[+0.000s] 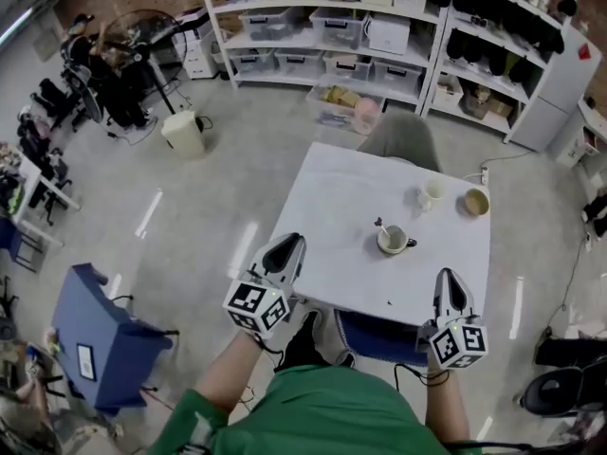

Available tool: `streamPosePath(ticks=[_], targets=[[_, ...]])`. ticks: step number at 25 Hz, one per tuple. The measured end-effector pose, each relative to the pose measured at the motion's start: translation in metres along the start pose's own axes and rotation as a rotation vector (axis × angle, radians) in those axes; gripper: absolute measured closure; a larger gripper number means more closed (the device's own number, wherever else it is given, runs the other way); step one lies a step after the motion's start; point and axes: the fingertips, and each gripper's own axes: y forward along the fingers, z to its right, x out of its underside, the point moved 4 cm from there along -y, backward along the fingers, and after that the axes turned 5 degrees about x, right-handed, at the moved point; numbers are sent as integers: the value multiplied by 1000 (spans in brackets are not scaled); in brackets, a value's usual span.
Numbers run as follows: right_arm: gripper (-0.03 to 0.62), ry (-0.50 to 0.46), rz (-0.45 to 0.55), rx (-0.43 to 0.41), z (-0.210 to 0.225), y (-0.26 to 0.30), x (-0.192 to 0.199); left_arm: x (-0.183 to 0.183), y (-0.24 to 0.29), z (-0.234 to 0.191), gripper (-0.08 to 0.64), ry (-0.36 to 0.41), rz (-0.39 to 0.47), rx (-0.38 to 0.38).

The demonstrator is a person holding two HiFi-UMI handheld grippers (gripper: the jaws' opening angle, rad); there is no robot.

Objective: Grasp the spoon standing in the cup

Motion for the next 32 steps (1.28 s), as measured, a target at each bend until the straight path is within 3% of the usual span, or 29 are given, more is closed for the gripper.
streamPosePath(ticks=[7,14,25,28,32], targets=[[571,8,30,175,17,44,-13,8,113,-44,509,-30,-55,169],[571,25,33,363,27,41,11,60,187,-53,509,-87,-168,363],[571,84,16,644,52,0,17,168,284,-23,508,-215,-522,576],[571,95,16,693,54,-11,23,200,299,-22,485,-285,-619,583],[571,114,11,740,57,-28,30,237,311,-20,394,-488,-741,563]])
